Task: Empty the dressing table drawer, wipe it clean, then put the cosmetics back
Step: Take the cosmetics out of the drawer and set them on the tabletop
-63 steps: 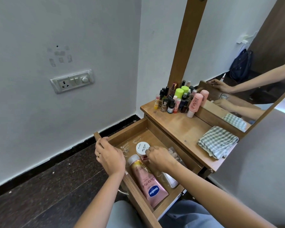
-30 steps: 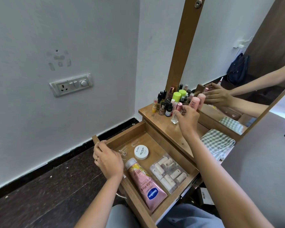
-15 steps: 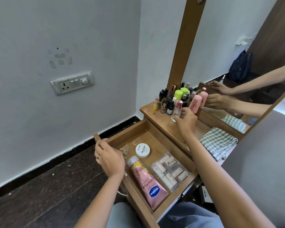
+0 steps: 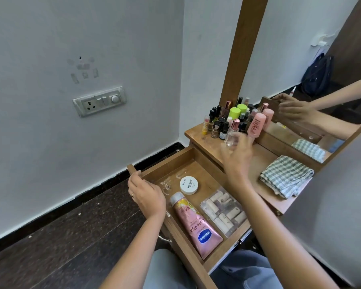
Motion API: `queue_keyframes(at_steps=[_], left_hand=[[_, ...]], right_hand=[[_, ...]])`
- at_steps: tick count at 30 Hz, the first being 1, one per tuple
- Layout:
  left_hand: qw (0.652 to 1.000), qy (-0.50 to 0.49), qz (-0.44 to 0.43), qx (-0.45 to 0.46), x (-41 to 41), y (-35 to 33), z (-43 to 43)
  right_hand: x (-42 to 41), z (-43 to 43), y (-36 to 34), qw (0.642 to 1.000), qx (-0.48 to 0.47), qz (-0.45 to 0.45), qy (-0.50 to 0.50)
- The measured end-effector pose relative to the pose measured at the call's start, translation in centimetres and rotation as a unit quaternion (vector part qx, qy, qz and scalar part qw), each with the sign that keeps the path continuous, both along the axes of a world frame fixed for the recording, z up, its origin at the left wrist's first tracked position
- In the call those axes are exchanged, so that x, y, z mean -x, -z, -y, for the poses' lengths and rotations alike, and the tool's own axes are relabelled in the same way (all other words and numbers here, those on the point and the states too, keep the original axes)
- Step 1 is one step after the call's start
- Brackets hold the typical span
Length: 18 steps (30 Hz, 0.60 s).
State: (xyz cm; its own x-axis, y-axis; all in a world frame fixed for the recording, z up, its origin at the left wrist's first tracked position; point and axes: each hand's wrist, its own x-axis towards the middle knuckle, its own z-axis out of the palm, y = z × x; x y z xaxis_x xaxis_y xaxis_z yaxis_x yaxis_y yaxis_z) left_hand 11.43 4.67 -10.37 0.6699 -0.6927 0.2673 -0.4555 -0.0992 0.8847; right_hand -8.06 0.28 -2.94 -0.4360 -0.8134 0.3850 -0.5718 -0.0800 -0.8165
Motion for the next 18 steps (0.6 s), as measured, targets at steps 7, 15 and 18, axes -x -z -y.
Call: queue_keyframes(at_steps=[7, 15, 18], left_hand=[[0.998, -0.026, -0.055, -0.009, -0.2, -0.4, -0.2], [0.999, -0.025, -0.038, -0.017, -0.2, -0.3, -0.1], [0.999, -0.022, -0.030, -0.023, -0.3, 0.0, -0.1]], right_hand=[[-8.9, -1.7, 5.8, 0.889, -0.254, -0.076, -0.373], [-13.8, 1.4, 9.0, 0.831, -0.373, -0.257, -0.323], [-14.4, 2.1, 9.4, 0.826, -0.394, -0.259, -0.310]])
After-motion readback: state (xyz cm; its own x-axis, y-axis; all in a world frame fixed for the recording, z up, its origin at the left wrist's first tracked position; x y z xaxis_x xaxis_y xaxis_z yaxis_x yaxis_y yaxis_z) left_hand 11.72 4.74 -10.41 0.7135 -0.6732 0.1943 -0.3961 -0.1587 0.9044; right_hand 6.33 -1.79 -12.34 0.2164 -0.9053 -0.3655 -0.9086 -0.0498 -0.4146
